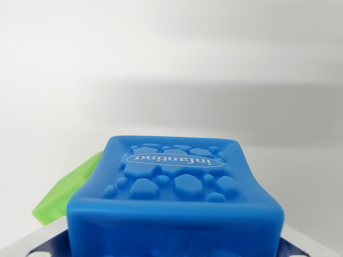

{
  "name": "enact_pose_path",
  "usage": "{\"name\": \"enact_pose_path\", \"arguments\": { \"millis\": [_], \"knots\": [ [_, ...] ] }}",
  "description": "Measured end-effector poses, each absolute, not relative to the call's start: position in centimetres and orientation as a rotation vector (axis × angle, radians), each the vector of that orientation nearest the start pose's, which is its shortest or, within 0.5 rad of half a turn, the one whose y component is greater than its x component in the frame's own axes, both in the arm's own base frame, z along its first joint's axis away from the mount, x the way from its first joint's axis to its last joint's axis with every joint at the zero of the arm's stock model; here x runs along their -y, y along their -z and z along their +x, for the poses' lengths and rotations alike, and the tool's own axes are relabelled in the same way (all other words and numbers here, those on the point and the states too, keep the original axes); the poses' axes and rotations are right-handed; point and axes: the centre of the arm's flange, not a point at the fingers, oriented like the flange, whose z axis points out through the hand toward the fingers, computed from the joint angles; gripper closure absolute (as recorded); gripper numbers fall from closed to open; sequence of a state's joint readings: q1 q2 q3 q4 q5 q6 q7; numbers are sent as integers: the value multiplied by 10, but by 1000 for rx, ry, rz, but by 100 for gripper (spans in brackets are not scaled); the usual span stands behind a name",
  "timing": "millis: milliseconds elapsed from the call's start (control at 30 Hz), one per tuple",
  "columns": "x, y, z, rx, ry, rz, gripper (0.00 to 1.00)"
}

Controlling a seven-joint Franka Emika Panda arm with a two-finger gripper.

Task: Stack cube

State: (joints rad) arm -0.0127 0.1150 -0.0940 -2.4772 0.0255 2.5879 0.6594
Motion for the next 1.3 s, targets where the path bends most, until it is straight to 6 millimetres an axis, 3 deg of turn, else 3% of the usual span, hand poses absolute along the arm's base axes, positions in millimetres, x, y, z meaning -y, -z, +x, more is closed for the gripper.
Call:
{"name": "enact_pose_path", "arguments": {
  "millis": [1300],
  "knots": [
    [19,-256,441,-811,-7,-3033,100]
  ]
}}
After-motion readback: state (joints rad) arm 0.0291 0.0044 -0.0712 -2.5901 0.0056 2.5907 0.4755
